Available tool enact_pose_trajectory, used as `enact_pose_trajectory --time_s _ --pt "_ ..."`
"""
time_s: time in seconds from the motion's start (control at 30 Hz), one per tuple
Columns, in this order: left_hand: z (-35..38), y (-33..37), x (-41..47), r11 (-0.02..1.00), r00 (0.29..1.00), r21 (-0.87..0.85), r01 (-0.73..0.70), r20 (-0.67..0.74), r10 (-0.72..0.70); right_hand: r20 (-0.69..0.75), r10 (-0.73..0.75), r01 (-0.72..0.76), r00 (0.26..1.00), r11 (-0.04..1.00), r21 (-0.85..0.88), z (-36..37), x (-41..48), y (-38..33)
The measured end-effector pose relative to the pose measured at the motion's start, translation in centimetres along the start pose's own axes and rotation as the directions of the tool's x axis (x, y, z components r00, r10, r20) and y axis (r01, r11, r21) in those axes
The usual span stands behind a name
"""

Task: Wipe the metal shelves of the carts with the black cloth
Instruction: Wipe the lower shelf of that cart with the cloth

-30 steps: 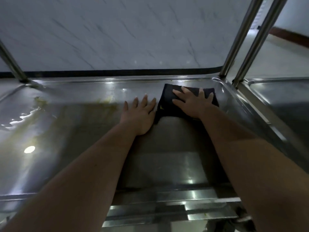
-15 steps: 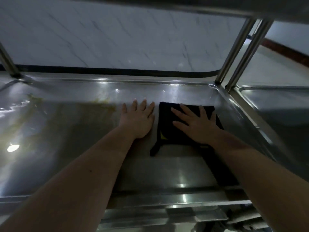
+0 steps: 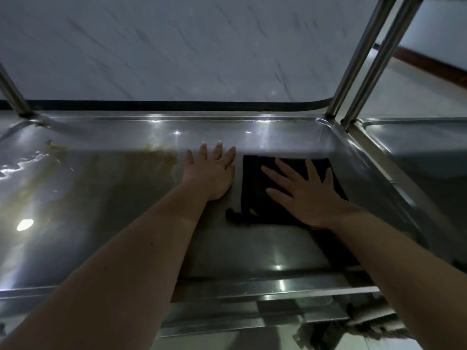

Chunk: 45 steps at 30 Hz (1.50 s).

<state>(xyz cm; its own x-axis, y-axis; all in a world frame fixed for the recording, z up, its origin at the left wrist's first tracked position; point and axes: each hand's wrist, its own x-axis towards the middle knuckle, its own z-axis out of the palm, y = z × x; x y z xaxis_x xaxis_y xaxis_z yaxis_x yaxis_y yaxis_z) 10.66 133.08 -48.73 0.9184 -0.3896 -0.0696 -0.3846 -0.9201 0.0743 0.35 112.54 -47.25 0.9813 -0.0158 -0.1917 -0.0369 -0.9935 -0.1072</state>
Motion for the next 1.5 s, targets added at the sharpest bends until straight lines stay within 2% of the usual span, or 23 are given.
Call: enact_pose_trajectory --time_s 0.1,0.17,0.23,0.4,0.5,0.57,0.7,0.8,0.87,1.0,1.1,1.23,1.4,1.5 --pt "0.2 0.0 -0.1 1.000 1.000 0.000 0.000 -0.012 0.000 0.066 -0.141 0.142 0.988 0.990 -0.018 1.0 -8.1 -0.5" --pt "0.3 0.1 -0.3 1.000 1.000 0.005 -0.007 -0.014 0.007 0.089 -0.154 0.157 0.984 0.987 -0.025 1.2 -10.4 -0.4" --pt "0.3 0.2 -0.5 1.000 1.000 0.000 -0.012 -0.013 0.012 0.084 -0.107 0.107 0.991 0.994 0.002 0.9 -8.8 -0.2" --pt "0.0 0.1 -1.0 1.000 1.000 -0.008 -0.023 0.018 0.023 -0.036 0.062 -0.063 0.997 0.998 -0.031 -0.6 2.1 1.0" --pt "-0.8 -1.3 -1.2 0.997 0.996 -0.004 -0.080 0.034 0.080 -0.070 0.096 -0.099 0.993 0.994 -0.046 -1.1 5.0 1.0" --pt "-1.5 -4.2 -1.4 0.999 0.998 -0.002 -0.040 0.050 0.040 -0.073 0.094 -0.097 0.993 0.994 -0.046 -1.1 5.2 0.8" --pt "-1.6 -11.0 -2.6 0.991 0.989 0.018 0.136 0.054 -0.136 -0.089 0.113 -0.116 0.990 0.992 -0.040 -0.9 5.1 0.7" --pt "-1.1 -11.9 -3.1 0.991 0.991 0.031 0.132 0.033 -0.133 -0.059 0.127 -0.128 0.990 0.992 -0.007 -0.9 4.5 -0.2" --pt "-1.3 -11.6 -3.1 0.992 0.992 0.023 0.127 0.018 -0.127 -0.024 0.105 -0.104 0.994 0.994 0.020 -0.6 2.9 -1.9" --pt "-1.5 -11.6 -3.6 0.992 0.993 0.027 0.120 0.014 -0.120 0.062 -0.080 0.079 0.995 0.997 0.014 0.9 -3.6 -7.4" --pt "-1.0 -11.8 -3.9 0.993 0.994 0.028 0.113 0.007 -0.113 0.039 -0.110 0.112 0.993 0.993 -0.039 1.9 -5.8 -10.2" --pt "-0.8 -11.8 -4.3 0.994 0.994 0.023 0.111 0.008 -0.111 -0.007 -0.061 0.061 0.998 0.998 -0.027 0.8 0.4 -10.4" --pt "-0.7 -11.5 -4.7 0.995 0.995 0.008 0.096 -0.001 -0.096 -0.056 0.069 -0.070 0.996 0.997 -0.011 -0.8 11.1 -11.1" --pt "-0.9 -11.6 -4.5 0.995 0.995 0.001 0.101 -0.001 -0.101 -0.093 0.153 -0.151 0.984 0.988 0.033 -1.5 14.6 -12.3"
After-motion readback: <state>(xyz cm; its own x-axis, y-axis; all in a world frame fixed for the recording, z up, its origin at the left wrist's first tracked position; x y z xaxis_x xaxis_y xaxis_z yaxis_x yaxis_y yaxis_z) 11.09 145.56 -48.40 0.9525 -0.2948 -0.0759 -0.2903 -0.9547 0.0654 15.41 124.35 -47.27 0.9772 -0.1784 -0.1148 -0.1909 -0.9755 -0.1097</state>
